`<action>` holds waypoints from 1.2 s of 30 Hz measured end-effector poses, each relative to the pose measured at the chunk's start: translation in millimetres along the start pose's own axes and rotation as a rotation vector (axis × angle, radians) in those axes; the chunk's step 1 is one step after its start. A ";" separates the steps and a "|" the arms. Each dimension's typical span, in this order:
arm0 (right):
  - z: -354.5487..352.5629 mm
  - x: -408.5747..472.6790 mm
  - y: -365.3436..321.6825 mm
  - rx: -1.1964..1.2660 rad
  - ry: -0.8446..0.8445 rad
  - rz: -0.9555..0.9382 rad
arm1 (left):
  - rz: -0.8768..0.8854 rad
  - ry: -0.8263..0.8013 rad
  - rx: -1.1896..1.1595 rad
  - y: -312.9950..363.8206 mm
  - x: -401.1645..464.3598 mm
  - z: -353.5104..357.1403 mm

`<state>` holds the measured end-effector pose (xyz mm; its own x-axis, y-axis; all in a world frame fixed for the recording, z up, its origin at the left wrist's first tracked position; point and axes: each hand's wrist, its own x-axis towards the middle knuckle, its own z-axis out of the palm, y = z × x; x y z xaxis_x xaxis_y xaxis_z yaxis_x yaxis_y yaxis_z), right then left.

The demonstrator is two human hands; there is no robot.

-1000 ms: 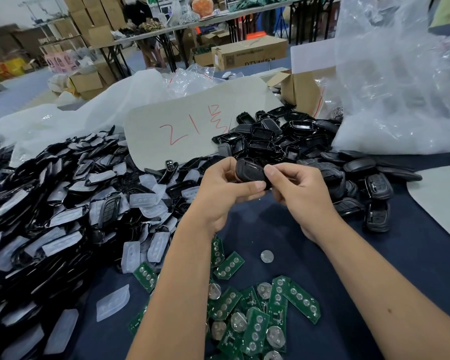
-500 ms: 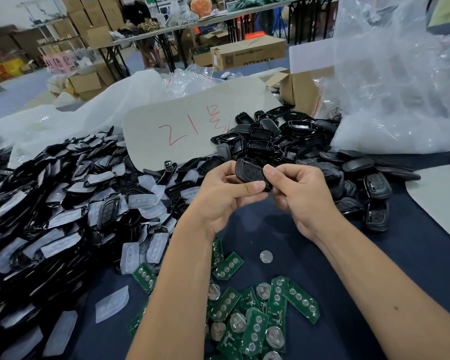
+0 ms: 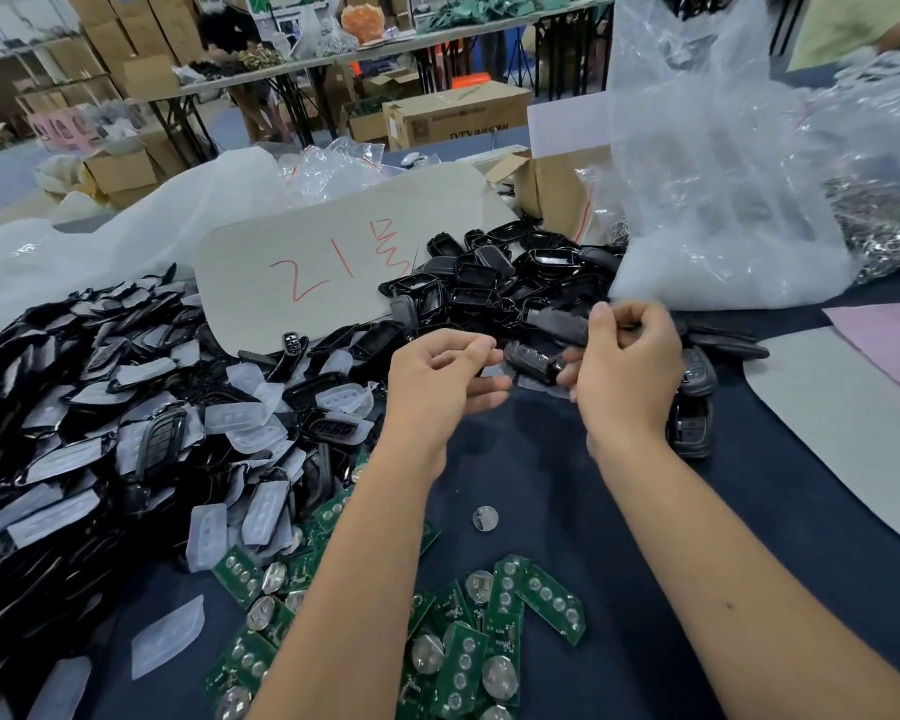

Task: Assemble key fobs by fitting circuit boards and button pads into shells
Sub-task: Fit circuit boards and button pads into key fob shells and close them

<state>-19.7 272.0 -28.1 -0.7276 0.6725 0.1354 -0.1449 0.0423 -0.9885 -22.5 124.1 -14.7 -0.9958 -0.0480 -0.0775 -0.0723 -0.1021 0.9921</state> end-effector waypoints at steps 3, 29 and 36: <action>0.2 -1.1 -2.5 0.077 0.044 0.050 | -0.002 0.029 0.038 0.3 -1.5 -3.4; 5.5 -34.4 -15.8 -0.708 -1.299 -0.414 | 0.431 0.040 1.100 -2.0 12.6 -54.2; 7.4 -62.1 -28.3 -0.702 -1.472 -0.545 | 0.377 0.126 0.726 7.4 14.9 -71.1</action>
<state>24.6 223.6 -8.0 -0.7115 -0.7025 -0.0148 -0.5587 0.5783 -0.5945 -33.9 52.0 -15.5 -0.9499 -0.0663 0.3056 0.2043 0.6082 0.7671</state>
